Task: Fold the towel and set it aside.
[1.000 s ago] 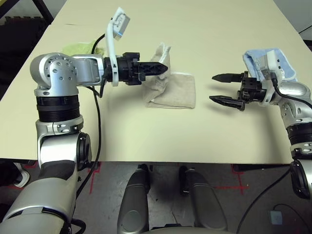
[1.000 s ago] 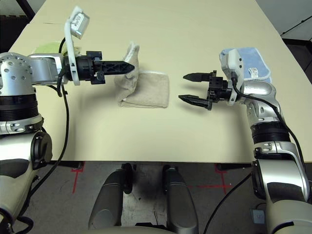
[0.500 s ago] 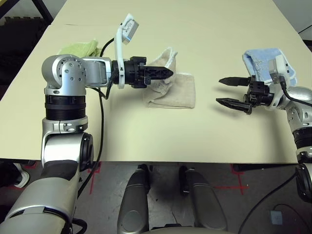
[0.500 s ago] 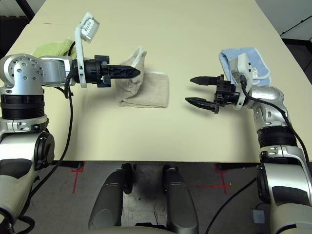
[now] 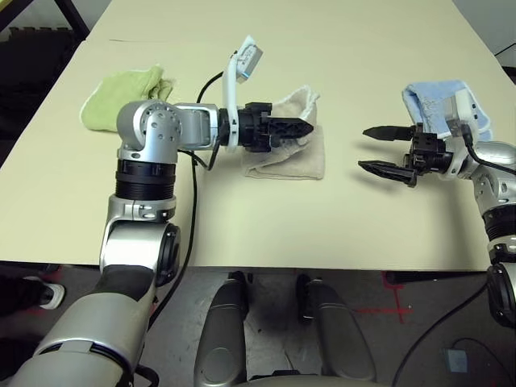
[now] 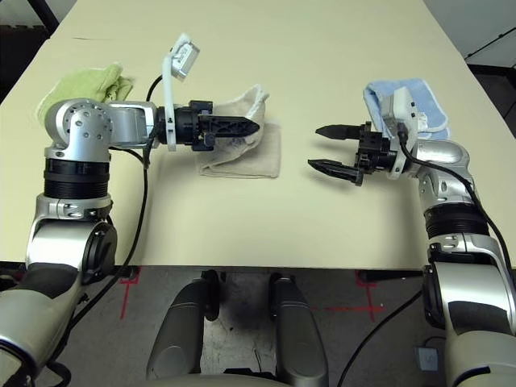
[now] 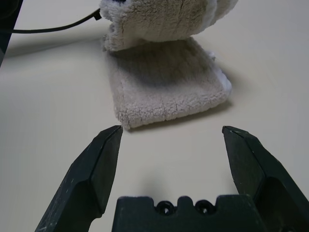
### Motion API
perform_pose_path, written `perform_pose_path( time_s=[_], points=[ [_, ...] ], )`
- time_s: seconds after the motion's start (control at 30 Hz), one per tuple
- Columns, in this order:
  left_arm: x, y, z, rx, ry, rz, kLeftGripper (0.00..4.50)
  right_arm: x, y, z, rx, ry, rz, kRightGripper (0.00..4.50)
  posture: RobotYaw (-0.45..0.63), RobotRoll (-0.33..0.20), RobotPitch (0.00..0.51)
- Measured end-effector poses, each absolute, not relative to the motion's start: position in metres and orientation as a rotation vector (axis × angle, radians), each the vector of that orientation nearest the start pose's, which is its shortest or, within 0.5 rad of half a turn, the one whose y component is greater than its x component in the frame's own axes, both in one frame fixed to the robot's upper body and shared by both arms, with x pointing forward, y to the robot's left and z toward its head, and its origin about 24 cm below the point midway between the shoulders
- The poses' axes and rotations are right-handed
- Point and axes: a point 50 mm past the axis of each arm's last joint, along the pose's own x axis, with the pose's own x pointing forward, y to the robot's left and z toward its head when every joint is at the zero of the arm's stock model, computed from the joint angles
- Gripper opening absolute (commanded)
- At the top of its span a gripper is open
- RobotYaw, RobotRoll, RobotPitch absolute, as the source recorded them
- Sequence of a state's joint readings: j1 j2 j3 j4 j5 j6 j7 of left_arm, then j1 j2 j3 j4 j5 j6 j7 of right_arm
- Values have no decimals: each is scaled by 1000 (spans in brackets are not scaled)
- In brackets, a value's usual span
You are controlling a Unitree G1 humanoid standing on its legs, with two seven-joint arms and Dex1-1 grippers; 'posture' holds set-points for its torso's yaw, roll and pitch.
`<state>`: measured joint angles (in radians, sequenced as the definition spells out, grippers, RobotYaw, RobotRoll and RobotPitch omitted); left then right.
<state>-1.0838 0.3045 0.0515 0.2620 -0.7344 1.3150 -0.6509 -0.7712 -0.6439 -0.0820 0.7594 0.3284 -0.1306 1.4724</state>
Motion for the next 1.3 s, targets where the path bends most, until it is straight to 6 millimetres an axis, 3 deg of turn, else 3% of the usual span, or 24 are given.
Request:
perform_pose_path(
  time_s=[0.2,0.9,1.1,1.27,1.3],
  points=[
    [342,76,222,-307,522,-1138,46,336,-249,163,-315,-66,1191,4500,-49,0,257],
    [336,59,205,-303,605,-1181,46,338,-254,151,-331,-46,1194,4500,-61,0,253],
    [340,67,207,-251,548,-1168,2245,337,-254,152,-335,-49,1205,4500,-54,0,255],
    [338,125,249,-99,304,-1266,4293,337,-252,155,-334,-49,1227,4500,-46,0,253],
    [335,133,257,-65,285,-1289,4482,338,-251,156,-332,-49,1230,4500,-38,0,253]
  ],
)
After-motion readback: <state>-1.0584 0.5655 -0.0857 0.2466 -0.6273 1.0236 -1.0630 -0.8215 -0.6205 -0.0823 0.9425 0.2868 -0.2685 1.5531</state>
